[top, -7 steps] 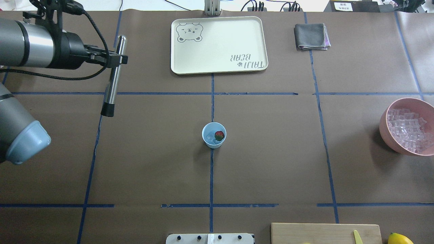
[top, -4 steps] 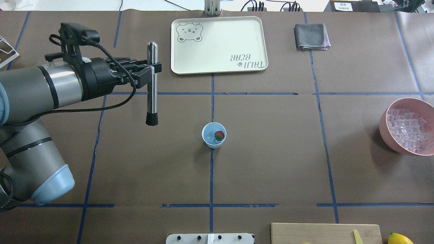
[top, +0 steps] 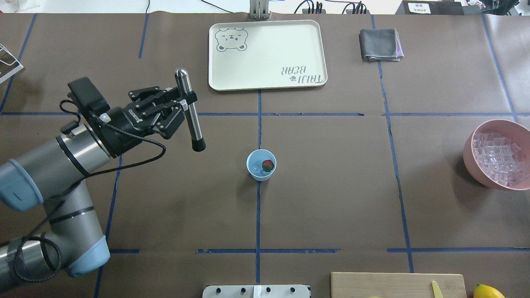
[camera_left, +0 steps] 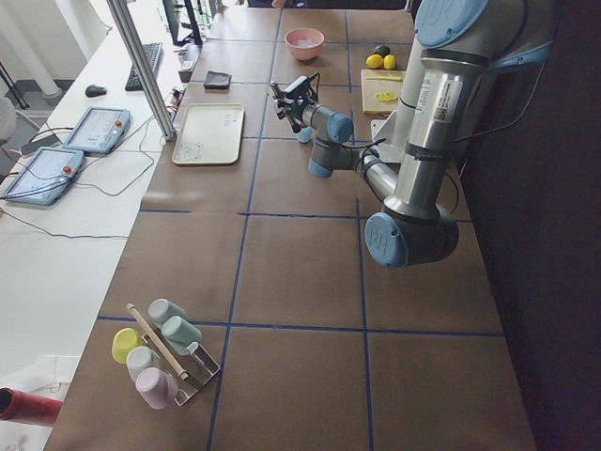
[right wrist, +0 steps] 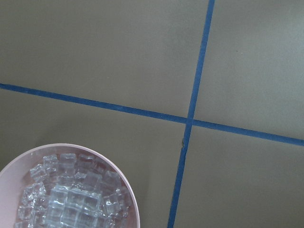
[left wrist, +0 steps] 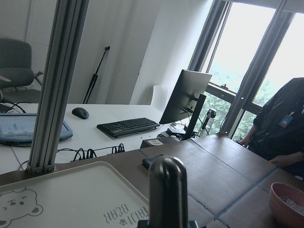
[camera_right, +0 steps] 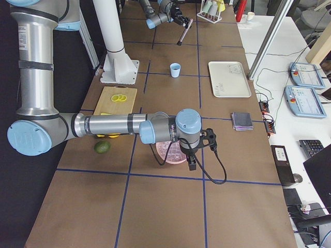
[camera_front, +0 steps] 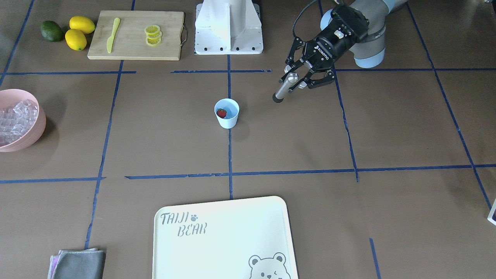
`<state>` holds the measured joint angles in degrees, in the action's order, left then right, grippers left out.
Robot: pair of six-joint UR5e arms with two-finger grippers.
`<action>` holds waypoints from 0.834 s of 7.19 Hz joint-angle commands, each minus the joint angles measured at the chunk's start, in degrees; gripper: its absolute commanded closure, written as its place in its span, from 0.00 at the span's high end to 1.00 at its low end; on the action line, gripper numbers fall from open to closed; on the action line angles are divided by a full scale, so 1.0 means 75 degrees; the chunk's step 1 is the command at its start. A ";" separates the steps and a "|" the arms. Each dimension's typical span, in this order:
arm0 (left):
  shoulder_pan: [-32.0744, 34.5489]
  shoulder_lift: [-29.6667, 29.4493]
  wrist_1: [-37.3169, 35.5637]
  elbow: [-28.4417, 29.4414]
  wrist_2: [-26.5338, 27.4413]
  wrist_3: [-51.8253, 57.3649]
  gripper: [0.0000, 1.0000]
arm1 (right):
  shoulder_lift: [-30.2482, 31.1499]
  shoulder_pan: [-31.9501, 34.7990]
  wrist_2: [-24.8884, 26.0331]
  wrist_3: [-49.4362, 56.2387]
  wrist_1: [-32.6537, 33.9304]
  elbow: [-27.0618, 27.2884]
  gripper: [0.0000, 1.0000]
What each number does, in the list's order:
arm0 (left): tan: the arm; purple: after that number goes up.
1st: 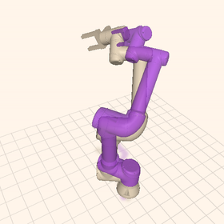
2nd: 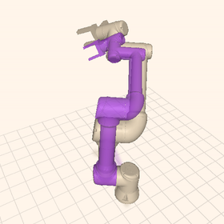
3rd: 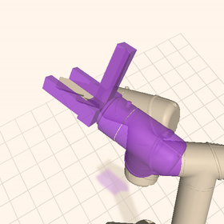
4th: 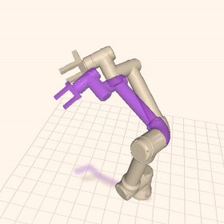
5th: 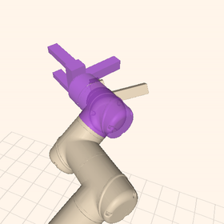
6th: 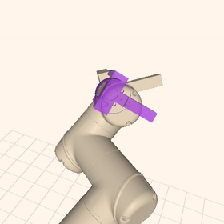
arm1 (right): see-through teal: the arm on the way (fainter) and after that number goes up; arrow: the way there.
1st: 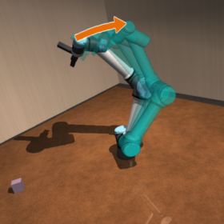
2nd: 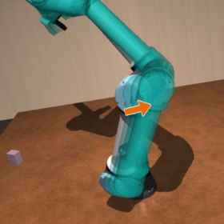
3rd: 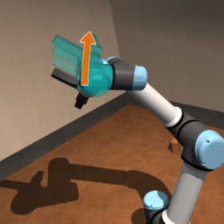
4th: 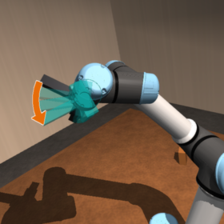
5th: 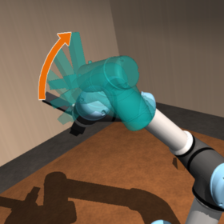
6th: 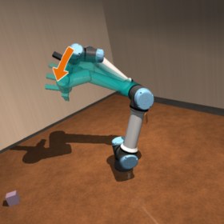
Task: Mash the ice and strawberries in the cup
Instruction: 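Lift the pestle upright with the left gripper and carry it over the cup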
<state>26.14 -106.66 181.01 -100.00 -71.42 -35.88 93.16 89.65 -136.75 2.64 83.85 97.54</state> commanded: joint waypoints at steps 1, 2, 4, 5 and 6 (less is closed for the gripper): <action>-0.1696 -0.0925 0.0334 0.0208 0.1653 0.1065 0.00 | 0.0000 0.0000 -0.0013 0.0000 0.0000 -0.0021 1.00; -0.2029 -0.1035 0.0392 0.0510 0.1973 0.1197 0.00 | 0.0000 -0.0012 -0.0001 0.0000 0.0000 -0.0033 1.00; -0.1963 -0.1341 0.0544 0.0770 0.2000 0.1221 0.00 | -0.0058 -0.0012 -0.0001 -0.0023 0.0000 -0.0045 1.00; -0.1823 -0.1480 0.0591 0.0817 0.1965 0.1221 0.00 | -0.0058 -0.0012 -0.0001 -0.0023 0.0000 -0.0045 1.00; -0.1531 -0.1807 0.0591 0.1143 0.1895 0.1198 0.00 | -0.0058 -0.0012 -0.0001 -0.0023 0.0000 -0.0045 1.00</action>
<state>12.73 -117.96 185.27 -93.46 -56.79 -26.80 92.76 89.56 -136.76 2.47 83.85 97.23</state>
